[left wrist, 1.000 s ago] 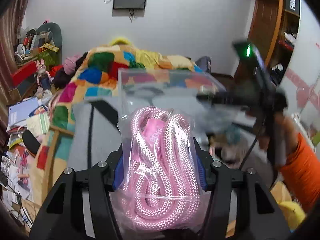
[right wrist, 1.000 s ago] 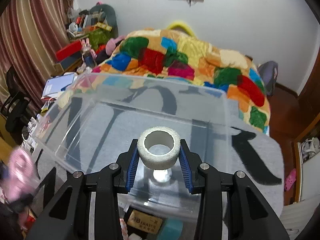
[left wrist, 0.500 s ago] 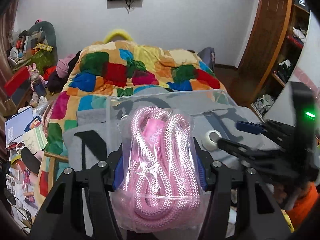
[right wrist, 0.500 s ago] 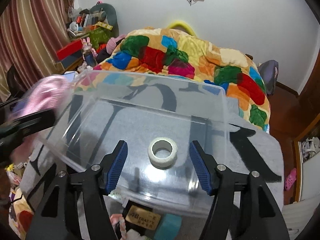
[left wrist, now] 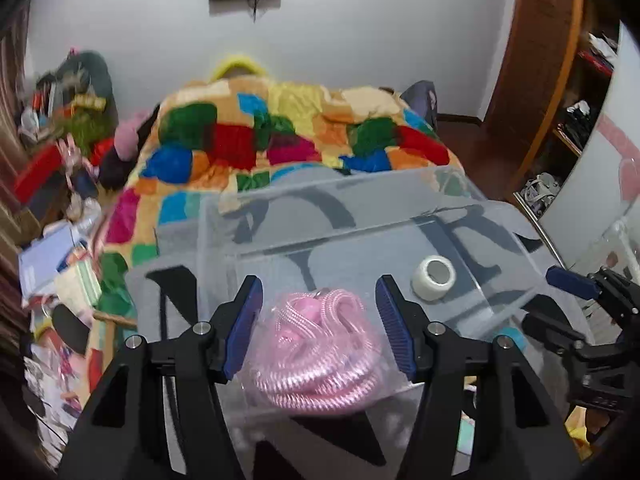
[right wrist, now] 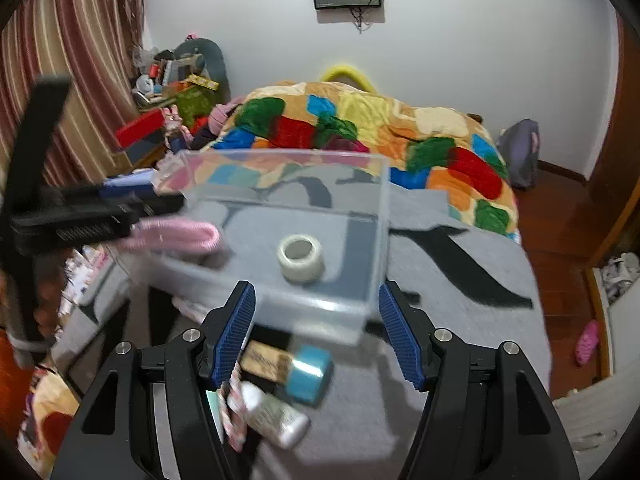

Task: Organize objects
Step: 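Drop the rope bag into the clear box with left tool while right drops tape, then grasp the mint-green bottle with left tool while right tool grasps blue tape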

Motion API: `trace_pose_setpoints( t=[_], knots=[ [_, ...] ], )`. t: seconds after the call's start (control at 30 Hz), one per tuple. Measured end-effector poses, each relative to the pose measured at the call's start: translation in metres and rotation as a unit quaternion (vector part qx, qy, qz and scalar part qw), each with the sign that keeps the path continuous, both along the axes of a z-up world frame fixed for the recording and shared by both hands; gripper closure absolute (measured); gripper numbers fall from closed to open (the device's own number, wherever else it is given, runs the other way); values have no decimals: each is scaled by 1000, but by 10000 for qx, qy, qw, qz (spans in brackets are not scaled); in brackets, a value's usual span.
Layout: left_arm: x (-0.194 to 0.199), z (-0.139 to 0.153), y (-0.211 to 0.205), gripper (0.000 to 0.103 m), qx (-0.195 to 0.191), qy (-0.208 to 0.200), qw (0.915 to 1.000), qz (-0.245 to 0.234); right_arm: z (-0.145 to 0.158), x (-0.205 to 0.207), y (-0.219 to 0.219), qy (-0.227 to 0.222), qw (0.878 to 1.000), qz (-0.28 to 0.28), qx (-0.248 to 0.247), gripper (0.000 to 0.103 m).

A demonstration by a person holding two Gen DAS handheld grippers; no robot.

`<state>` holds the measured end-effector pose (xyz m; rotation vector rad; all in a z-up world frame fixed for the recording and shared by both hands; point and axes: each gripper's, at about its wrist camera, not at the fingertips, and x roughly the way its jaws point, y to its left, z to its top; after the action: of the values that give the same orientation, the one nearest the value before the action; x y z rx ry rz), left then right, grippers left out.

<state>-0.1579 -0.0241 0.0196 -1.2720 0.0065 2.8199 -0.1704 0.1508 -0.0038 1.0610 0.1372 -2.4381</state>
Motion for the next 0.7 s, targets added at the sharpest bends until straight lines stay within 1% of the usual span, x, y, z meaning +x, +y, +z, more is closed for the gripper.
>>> trace_pose_setpoints(
  t=[0.07, 0.13, 0.23, 0.37, 0.4, 0.47, 0.5, 0.57, 0.6, 0.67, 0.7],
  knots=[
    [11, 7, 5, 42, -63, 120, 9999, -75, -4, 7, 6, 0, 10000, -75, -14, 42],
    [23, 12, 9, 37, -128, 222, 9996, -121, -12, 16, 13, -106, 9999, -73, -62, 42],
    [37, 13, 15, 32, -155, 299, 9993, -175, -19, 20, 15, -168, 9998, -81, -64, 42],
    [56, 5, 24, 27, -155, 233, 9991, -305, -34, 20, 13, -377, 9993, -62, -22, 43],
    [59, 1, 26, 23, -138, 189, 9992, -330, -37, 20, 11, -404, 9992, -55, -21, 44],
    [65, -6, 30, 21, -132, 90, 9990, -410, -42, 20, 8, -444, 9990, -46, 1, 55],
    [68, -10, 32, 20, -141, 43, 9988, -464, -44, 20, 7, -474, 9989, -28, -9, 58],
    [74, -18, 36, 17, -149, -39, 9985, -520, -48, 20, 6, -526, 9986, -16, -40, 71],
    [77, -22, 39, 16, -135, -87, 9985, -528, -50, 20, 6, -545, 9985, -15, -45, 74],
    [80, -33, 46, 16, -85, -249, 9978, -604, -52, 19, 8, -586, 9982, -54, -85, 86],
    [80, -38, 51, 16, -48, -322, 9973, -651, -53, 19, 10, -600, 9981, -67, -119, 87]
  ],
)
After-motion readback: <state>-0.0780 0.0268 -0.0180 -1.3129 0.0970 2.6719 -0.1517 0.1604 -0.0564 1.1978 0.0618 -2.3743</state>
